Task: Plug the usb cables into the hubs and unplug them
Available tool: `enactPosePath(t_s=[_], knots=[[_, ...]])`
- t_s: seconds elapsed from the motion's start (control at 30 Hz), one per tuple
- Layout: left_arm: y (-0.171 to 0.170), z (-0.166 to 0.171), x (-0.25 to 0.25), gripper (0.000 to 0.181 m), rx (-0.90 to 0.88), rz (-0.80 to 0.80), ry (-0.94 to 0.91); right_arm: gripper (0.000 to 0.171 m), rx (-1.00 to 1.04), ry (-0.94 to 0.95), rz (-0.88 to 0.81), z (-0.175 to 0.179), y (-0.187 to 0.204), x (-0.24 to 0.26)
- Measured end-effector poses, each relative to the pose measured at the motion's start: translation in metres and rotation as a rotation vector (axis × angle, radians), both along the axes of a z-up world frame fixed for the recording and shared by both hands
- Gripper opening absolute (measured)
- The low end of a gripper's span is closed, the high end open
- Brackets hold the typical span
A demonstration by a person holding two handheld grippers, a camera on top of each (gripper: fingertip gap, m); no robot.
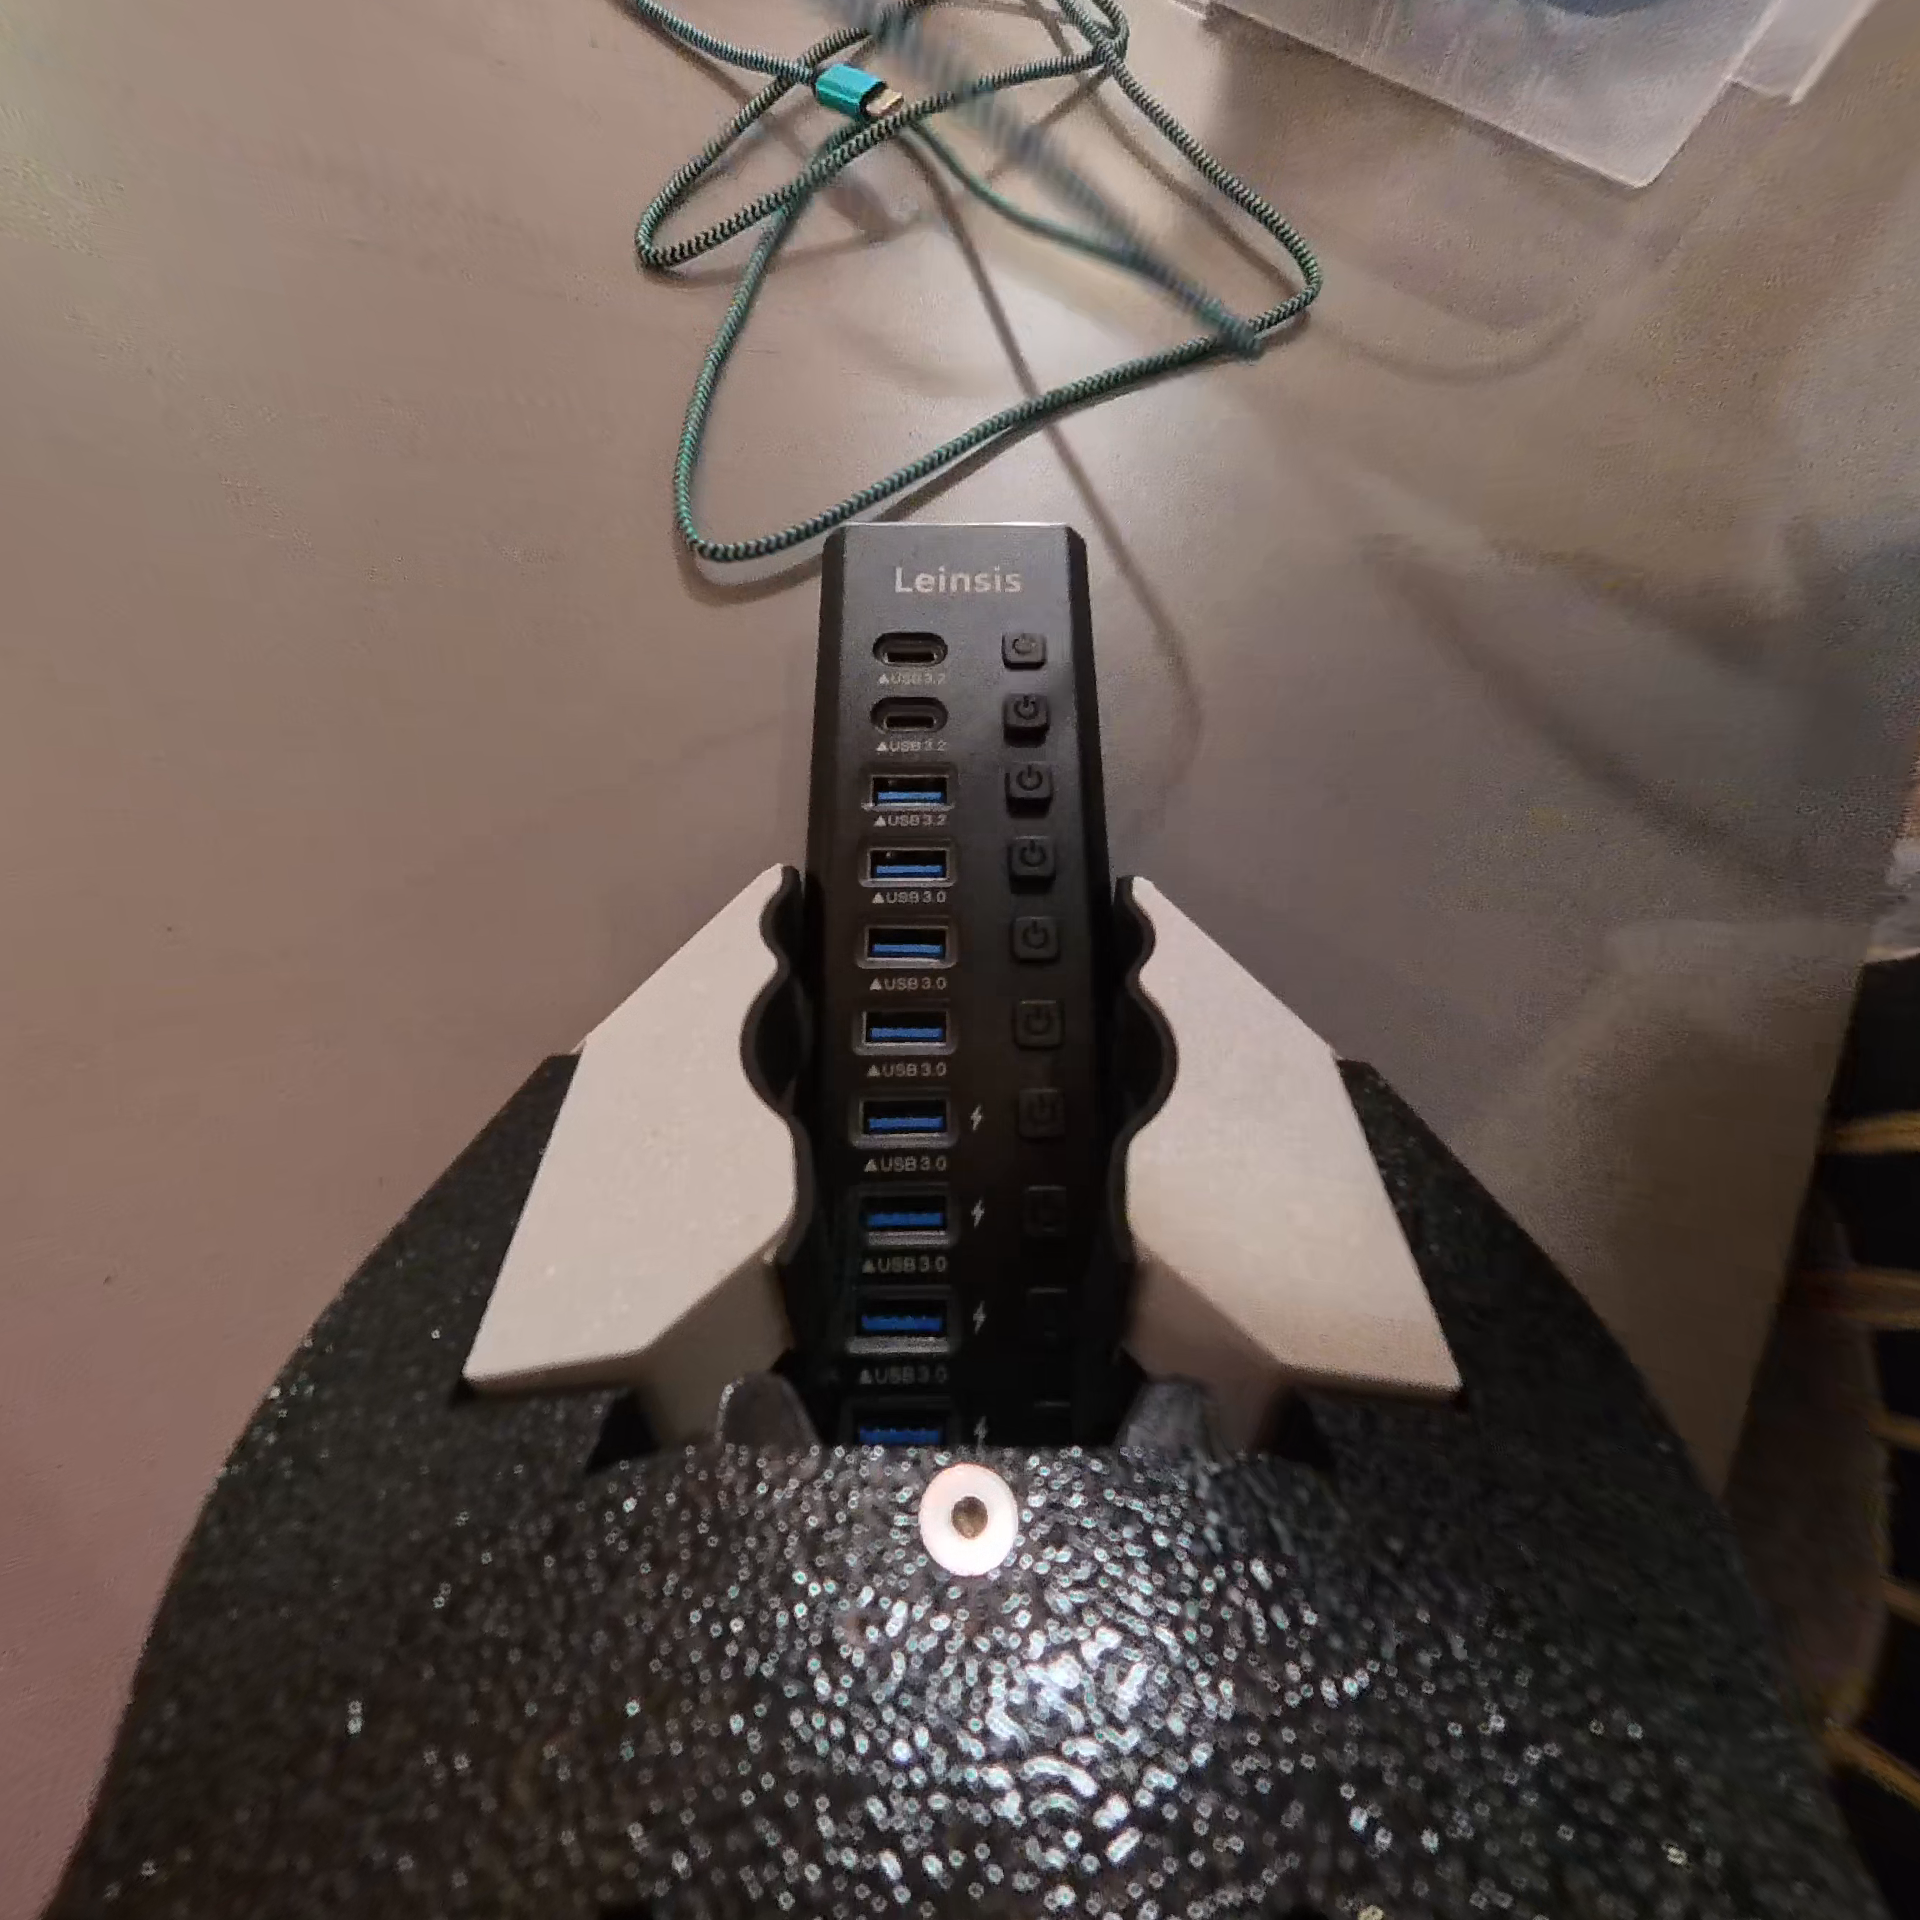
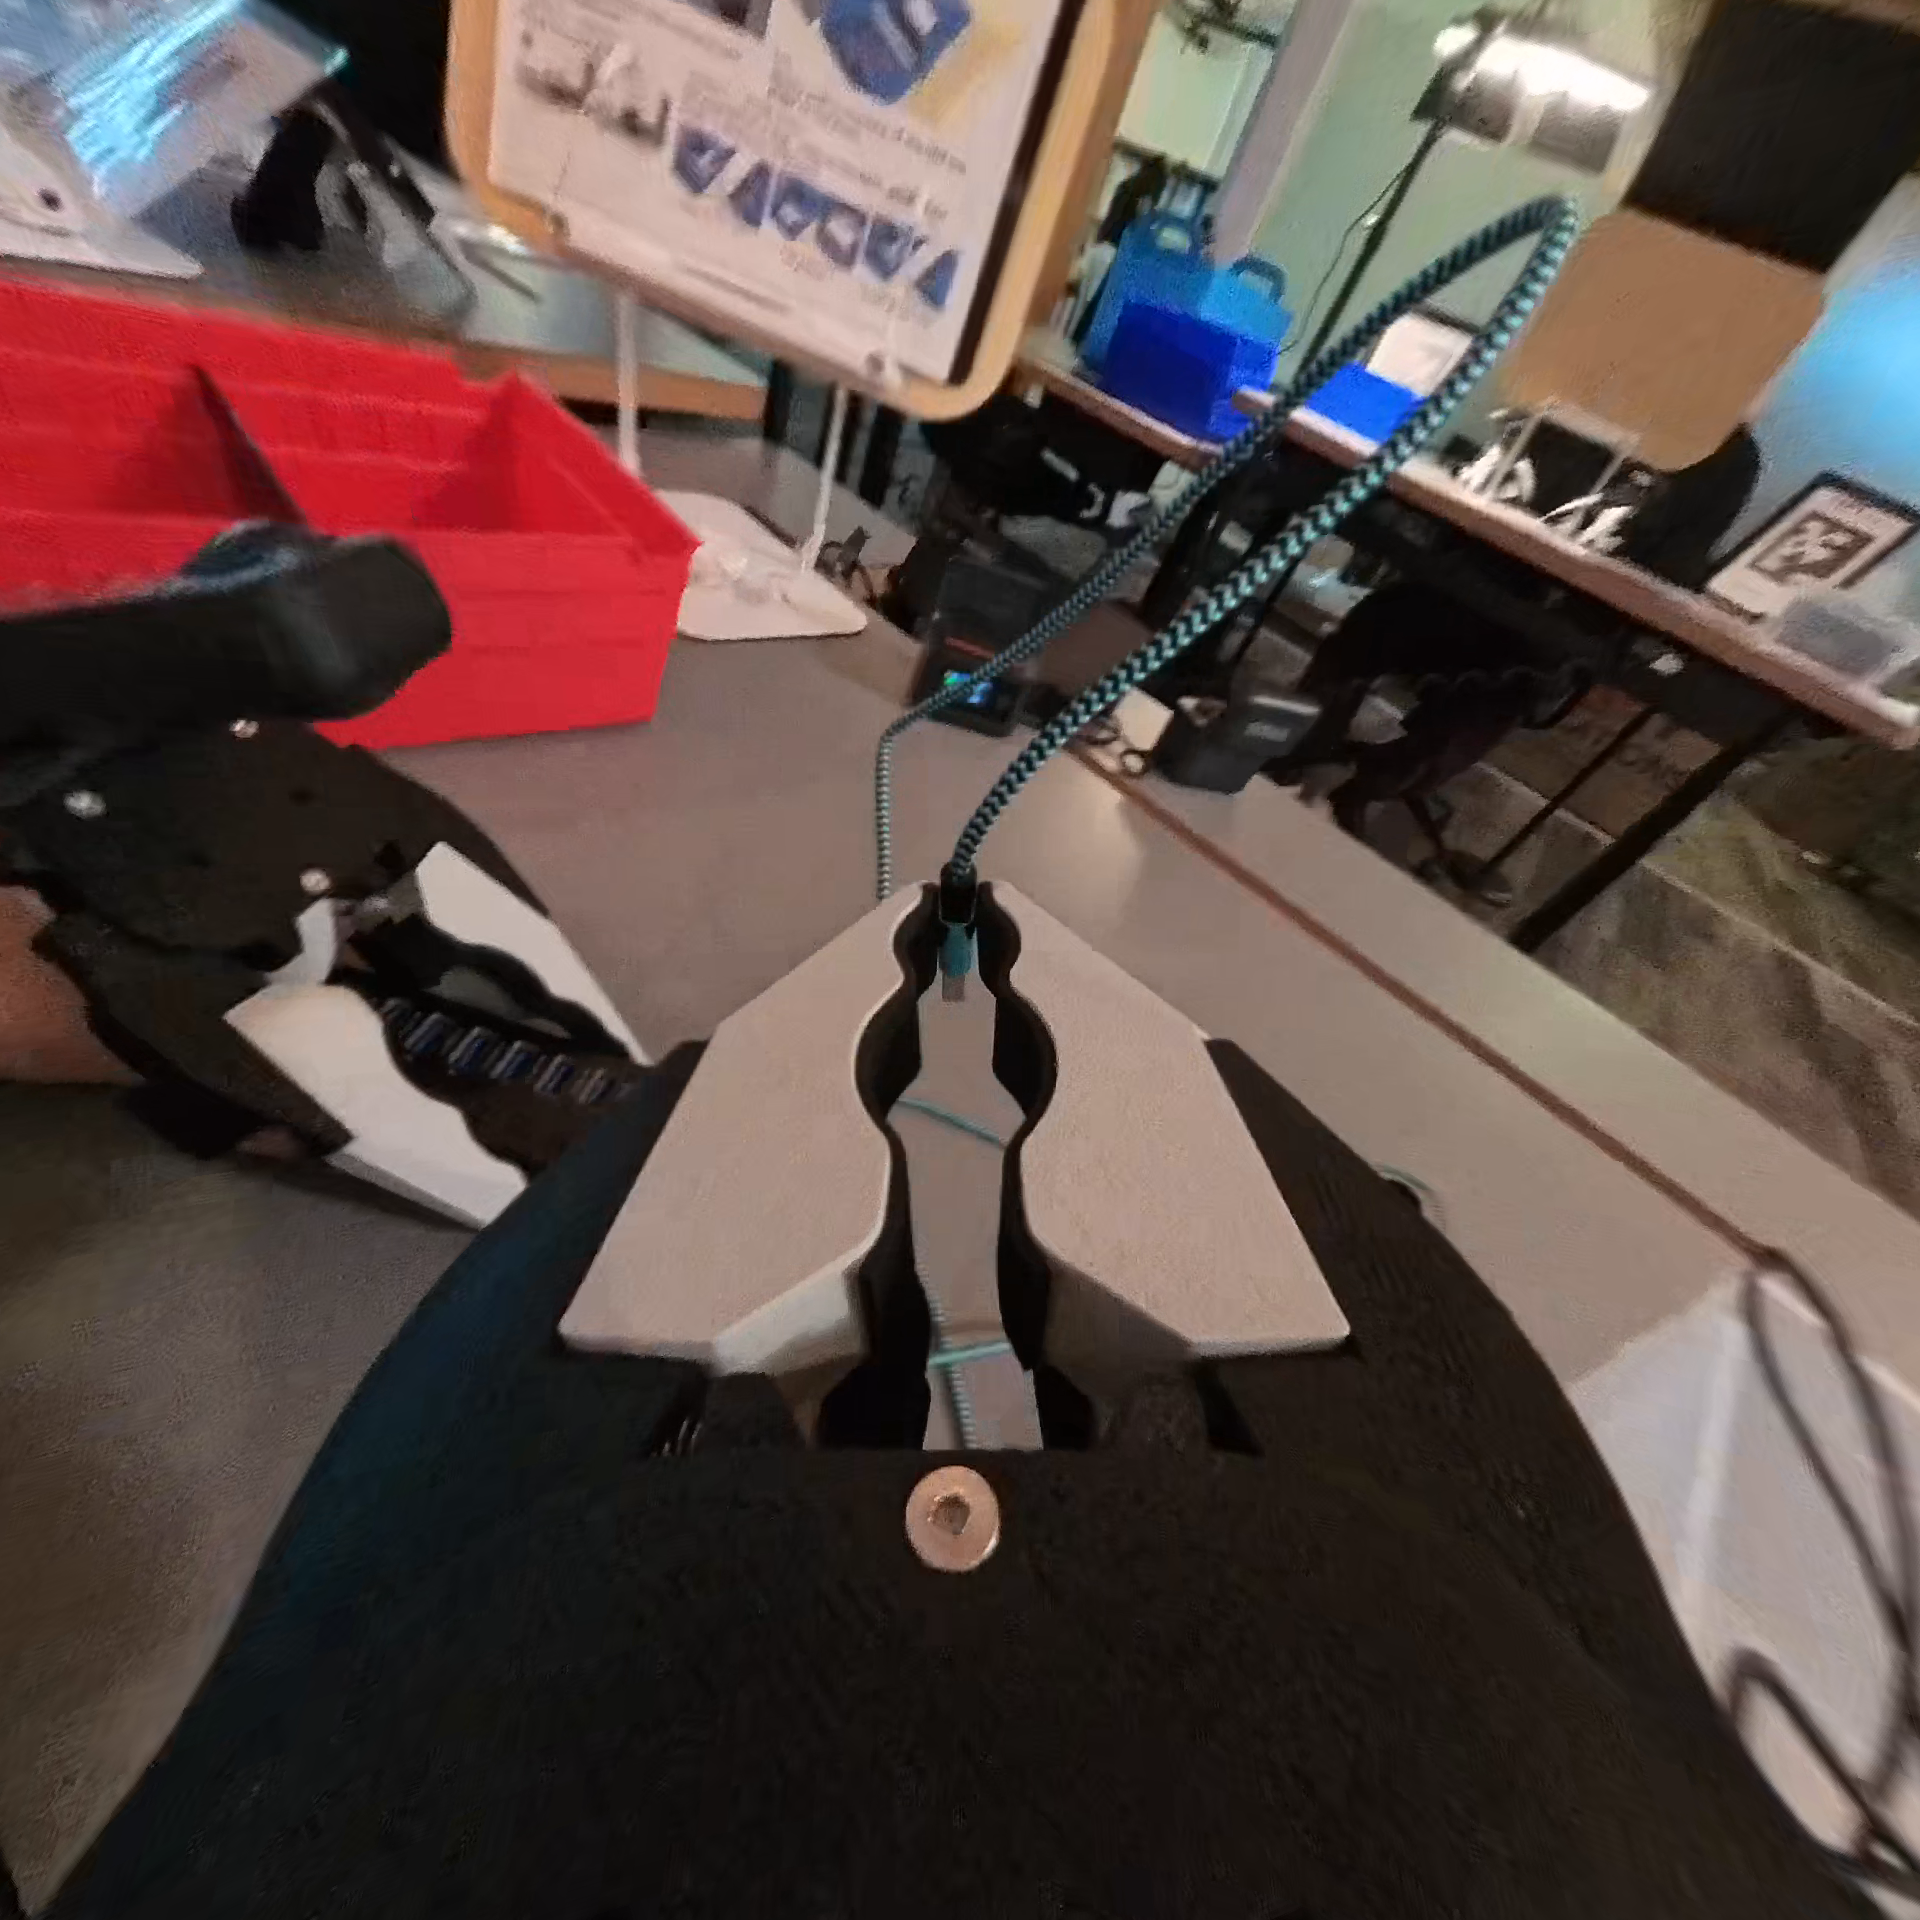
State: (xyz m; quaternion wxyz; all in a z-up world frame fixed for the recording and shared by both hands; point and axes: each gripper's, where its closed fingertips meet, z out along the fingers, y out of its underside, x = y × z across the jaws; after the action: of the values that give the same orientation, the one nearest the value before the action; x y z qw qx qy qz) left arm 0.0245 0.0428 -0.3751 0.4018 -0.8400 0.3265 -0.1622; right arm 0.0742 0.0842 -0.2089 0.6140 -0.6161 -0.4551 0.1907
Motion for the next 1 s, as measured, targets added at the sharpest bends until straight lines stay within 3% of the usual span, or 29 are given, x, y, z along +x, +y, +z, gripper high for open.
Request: enactPosePath(t_s=[0.1, 0.17, 0.33, 0.43, 0.6, 0.73, 0.8, 0.9, 1.0], knots=[[0.000, 0.000, 0.000, 0.058, 0.000, -0.001, 0.000, 0.005, 0.064, 0.029, -0.070, 0.049, 0.017, 0.041], [0.000, 0.000, 0.000, 0.058, 0.000, 0.000, 0.001, 0.005, 0.063, -0.025, -0.138, 0.059, 0.033, 0.063], [0.000, 0.000, 0.000, 0.058, 0.000, 0.002, 0.000, 0.005, -0.132, -0.345, -0.269, -0.009, 0.062, 0.084], [0.000, 0.000, 0.000, 0.058, 0.000, 0.002, 0.000, 0.005, -0.041, -0.382, -0.323, -0.008, 0.067, 0.091], [0.000, 0.000, 0.000, 0.058, 0.000, 0.001, 0.000, 0.004, 0.125, -0.153, -0.319, 0.106, 0.063, 0.114], [0.000, 0.000, 0.000, 0.058, 0.001, 0.001, 0.001, 0.004, 0.221, -0.135, -0.289, 0.201, 0.065, 0.126], [0.000, 0.000, 0.000, 0.058, 0.001, 0.001, 0.001, 0.004, 0.181, -0.189, -0.270, 0.220, 0.071, 0.127], [0.000, 0.000, 0.000, 0.058, 0.001, 0.001, 0.001, 0.005, -0.005, -0.375, -0.218, 0.189, 0.085, 0.124], [0.000, 0.000, 0.000, 0.058, 0.002, 0.000, 0.002, 0.005, -0.249, -0.592, -0.144, 0.113, 0.094, 0.120]])
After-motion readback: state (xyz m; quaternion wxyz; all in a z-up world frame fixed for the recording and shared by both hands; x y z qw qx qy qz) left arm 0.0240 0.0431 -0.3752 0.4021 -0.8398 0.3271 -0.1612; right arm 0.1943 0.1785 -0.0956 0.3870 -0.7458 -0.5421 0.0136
